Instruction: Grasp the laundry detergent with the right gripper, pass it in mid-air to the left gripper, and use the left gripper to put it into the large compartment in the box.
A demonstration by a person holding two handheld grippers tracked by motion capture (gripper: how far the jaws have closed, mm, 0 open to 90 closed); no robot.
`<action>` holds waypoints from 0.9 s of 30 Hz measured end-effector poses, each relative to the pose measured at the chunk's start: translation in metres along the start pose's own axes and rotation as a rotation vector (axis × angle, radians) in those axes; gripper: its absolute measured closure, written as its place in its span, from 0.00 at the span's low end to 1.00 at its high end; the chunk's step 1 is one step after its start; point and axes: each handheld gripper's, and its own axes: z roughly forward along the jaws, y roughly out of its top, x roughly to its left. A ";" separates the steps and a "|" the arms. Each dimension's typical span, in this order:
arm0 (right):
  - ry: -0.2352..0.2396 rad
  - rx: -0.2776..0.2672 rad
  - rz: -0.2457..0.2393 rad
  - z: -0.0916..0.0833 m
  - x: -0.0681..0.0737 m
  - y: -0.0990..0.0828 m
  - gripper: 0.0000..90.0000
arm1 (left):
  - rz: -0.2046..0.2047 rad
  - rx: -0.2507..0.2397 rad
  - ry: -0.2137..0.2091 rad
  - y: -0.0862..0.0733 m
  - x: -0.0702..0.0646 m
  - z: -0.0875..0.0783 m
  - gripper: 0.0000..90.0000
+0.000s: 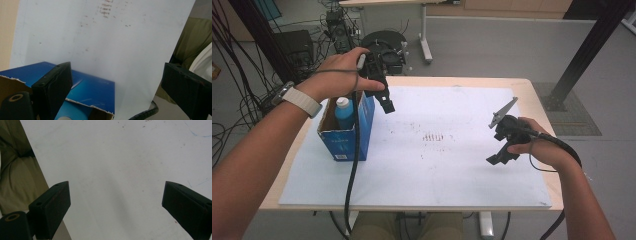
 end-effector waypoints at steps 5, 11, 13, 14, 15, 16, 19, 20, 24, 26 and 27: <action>-0.003 -0.005 0.001 -0.003 0.000 0.000 0.09 | 0.008 0.004 -0.006 -0.006 0.003 0.002 0.12; 0.000 -0.002 0.003 -0.001 0.000 0.001 0.09 | 0.023 0.009 -0.008 -0.008 0.005 0.003 0.12; 0.003 -0.002 0.001 0.001 0.000 0.001 0.09 | 0.020 0.006 -0.007 -0.008 0.004 0.004 0.12; 0.003 0.000 0.003 0.001 0.000 0.001 0.09 | 0.025 0.013 -0.008 -0.007 0.003 0.005 0.12; 0.005 0.002 0.002 0.002 0.000 0.001 0.09 | 0.024 0.016 -0.010 -0.007 0.003 0.006 0.12; 0.005 0.002 0.002 0.002 0.000 0.001 0.09 | 0.025 0.019 -0.004 -0.006 0.003 0.006 0.12; 0.004 -0.005 0.004 0.000 0.000 0.001 0.09 | 0.033 0.034 -0.006 -0.004 0.003 0.007 0.12; 0.003 -0.006 -0.001 0.000 -0.001 0.000 0.09 | 0.032 0.036 -0.002 -0.003 0.003 0.008 0.12; -0.005 -0.002 0.011 -0.002 -0.001 -0.001 0.09 | 0.038 0.042 0.003 -0.002 0.002 0.008 0.12; -0.006 -0.001 0.011 -0.003 0.000 -0.002 0.09 | 0.030 0.037 0.004 -0.003 0.002 0.009 0.12; -0.008 -0.001 0.013 -0.003 0.000 -0.002 0.09 | 0.034 0.039 0.005 -0.003 0.002 0.008 0.12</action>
